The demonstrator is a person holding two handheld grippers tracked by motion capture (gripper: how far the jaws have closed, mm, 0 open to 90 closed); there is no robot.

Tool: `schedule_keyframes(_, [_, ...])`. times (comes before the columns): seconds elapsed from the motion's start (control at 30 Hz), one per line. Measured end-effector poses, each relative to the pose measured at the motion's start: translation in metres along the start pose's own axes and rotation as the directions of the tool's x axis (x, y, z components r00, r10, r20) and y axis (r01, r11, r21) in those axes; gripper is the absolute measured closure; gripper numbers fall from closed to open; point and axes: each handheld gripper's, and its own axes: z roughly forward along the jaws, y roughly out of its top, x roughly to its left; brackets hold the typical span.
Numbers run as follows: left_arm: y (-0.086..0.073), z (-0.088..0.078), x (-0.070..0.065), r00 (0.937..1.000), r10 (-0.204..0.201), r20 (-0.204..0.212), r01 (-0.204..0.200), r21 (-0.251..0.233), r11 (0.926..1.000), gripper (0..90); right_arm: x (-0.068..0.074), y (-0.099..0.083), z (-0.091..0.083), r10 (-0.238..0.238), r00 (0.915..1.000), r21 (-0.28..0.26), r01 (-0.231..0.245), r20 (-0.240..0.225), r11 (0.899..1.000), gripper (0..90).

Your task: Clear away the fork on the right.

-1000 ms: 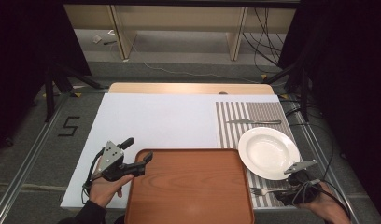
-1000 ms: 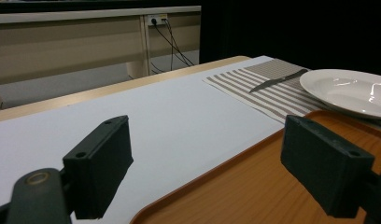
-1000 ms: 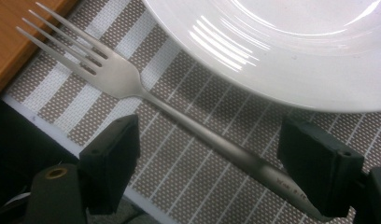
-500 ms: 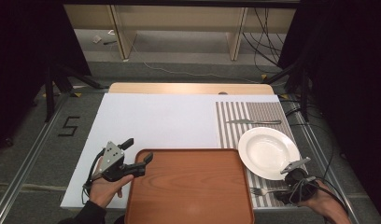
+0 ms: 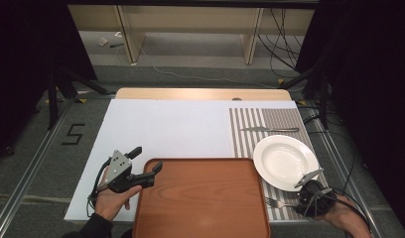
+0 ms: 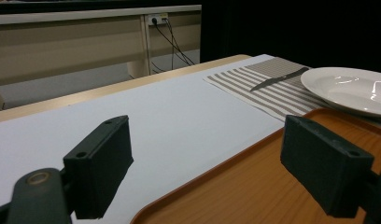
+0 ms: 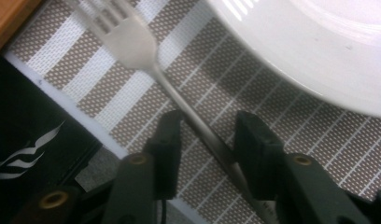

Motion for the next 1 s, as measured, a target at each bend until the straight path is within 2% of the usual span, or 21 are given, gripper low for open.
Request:
schedule_keyframes(0.13, [0.001, 0.000, 0.000, 1.0000, -0.003, -0.001, 0.003, -0.004, 1.0000, 16.2, 0.005, 0.003, -0.001, -0.027, 0.9996, 0.025, 0.027, 0.001, 0.999, 71.4])
schedule_keyframes(0.17, [0.000, 0.000, 0.000, 1.0000, -0.001, -0.001, 0.001, -0.001, 1.0000, 16.2, 0.007, 0.004, -0.001, -0.061, 0.9981, 0.030, 0.061, 0.003, 0.998, 74.4])
schedule_keyframes(0.2, [0.000, 0.000, 0.000, 1.0000, 0.002, -0.001, -0.002, 0.002, 1.0000, 16.2, 0.007, 0.004, -0.001, -0.061, 0.9981, 0.030, 0.061, 0.003, 0.998, 74.4])
schedule_keyframes(0.33, [0.000, 0.000, 0.000, 1.0000, -0.002, -0.001, 0.002, -0.002, 1.0000, 16.2, 0.012, 0.006, 0.000, -0.110, 0.9940, 0.047, 0.109, 0.007, 0.993, 80.8])
schedule_keyframes(0.6, [0.000, 0.000, 0.000, 1.0000, 0.005, -0.001, -0.005, 0.005, 1.0000, 16.3, 0.014, 0.007, -0.001, -0.152, 0.9883, 0.052, 0.152, 0.007, 0.987, 83.8])
schedule_keyframes(0.83, [0.000, 0.000, 0.000, 1.0000, 0.001, -0.004, -0.001, 0.000, 1.0000, 16.3, 0.019, 0.009, -0.003, -0.188, 0.9822, 0.036, 0.188, -0.001, 0.982, 84.5])
schedule_keyframes(1.0, [0.000, 0.001, 0.000, 1.0000, 0.004, -0.003, -0.004, 0.004, 1.0000, 16.3, 0.028, 0.015, -0.011, -0.209, 0.9778, -0.023, 0.209, -0.011, 0.978, 84.8])
